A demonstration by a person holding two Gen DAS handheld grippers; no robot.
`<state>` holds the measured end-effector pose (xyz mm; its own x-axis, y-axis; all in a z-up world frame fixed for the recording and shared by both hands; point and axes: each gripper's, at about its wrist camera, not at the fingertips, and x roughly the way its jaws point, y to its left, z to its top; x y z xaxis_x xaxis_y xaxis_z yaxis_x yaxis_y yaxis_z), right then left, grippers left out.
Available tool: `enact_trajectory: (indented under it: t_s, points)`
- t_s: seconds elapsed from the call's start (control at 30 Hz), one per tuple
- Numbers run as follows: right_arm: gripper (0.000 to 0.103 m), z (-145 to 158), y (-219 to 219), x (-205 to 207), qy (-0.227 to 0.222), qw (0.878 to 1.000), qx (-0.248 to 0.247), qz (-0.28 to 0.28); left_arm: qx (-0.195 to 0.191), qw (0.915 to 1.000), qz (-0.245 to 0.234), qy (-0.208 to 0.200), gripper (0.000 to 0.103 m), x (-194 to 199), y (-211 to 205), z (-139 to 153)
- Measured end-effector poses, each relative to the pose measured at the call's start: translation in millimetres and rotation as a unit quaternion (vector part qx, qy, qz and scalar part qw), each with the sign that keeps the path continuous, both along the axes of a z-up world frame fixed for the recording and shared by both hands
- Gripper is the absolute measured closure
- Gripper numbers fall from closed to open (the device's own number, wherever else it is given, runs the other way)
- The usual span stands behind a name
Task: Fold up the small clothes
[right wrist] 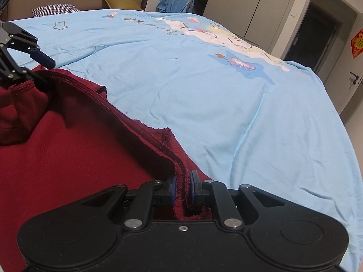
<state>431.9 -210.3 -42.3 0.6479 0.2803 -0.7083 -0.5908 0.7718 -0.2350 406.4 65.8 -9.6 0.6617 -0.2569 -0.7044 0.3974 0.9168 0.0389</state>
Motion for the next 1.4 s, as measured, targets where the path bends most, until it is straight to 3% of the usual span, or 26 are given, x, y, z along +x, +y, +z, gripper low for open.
enact_trajectory:
  t_s: [0.03,0.2,0.3,0.5,0.7,0.83,0.87,0.97,1.07,1.13,1.17,1.27,1.4]
  points:
    - [0.091,-1,-1,2,0.0,1.0,0.001,-0.001,-0.005,1.0,0.004,-0.006,0.011,-3,2,1]
    - [0.082,-5,-3,12,-0.001,1.0,0.011,-0.019,-0.017,0.9993,0.004,-0.033,0.0,-25,14,7]
    - [0.069,-10,-7,11,-0.008,0.999,0.016,-0.032,-0.022,0.9988,0.005,-0.043,0.0,-48,23,9]
    - [0.061,-14,-20,9,-0.007,0.997,0.053,-0.058,-0.037,0.9984,0.016,-0.039,0.0,-87,33,7]
    - [0.048,-12,-28,-3,-0.009,0.994,0.087,-0.065,-0.058,0.9971,-0.017,-0.045,0.0,-115,4,0]
    - [0.046,-9,-36,-17,-0.01,0.991,0.109,-0.072,-0.013,0.9984,-0.015,-0.054,0.001,-113,-31,-11]
    - [0.046,-8,-38,-19,-0.01,0.991,0.114,-0.073,0.005,0.9986,-0.009,-0.052,0.003,-111,-39,-14]
    - [0.046,-7,-42,-25,-0.008,0.989,0.127,-0.078,0.054,0.9974,0.006,-0.047,0.024,-106,-54,-24]
    - [0.048,-7,-45,-28,-0.016,0.988,0.132,-0.081,0.057,0.9974,0.012,-0.042,0.052,-106,-54,-28]
    - [0.054,-7,-47,-27,-0.02,0.987,0.135,-0.086,0.044,0.998,0.023,-0.04,0.087,-107,-49,-26]
    - [0.059,-7,-48,-27,-0.023,0.987,0.135,-0.089,0.035,0.9982,0.03,-0.039,0.095,-107,-44,-25]
    - [0.09,-6,-51,-26,-0.033,0.986,0.134,-0.097,0.006,0.997,0.058,-0.052,0.098,-108,-30,-16]
    - [0.095,-1,-53,-23,-0.046,0.984,0.144,-0.098,-0.046,0.9905,0.109,-0.07,0.099,-106,1,3]
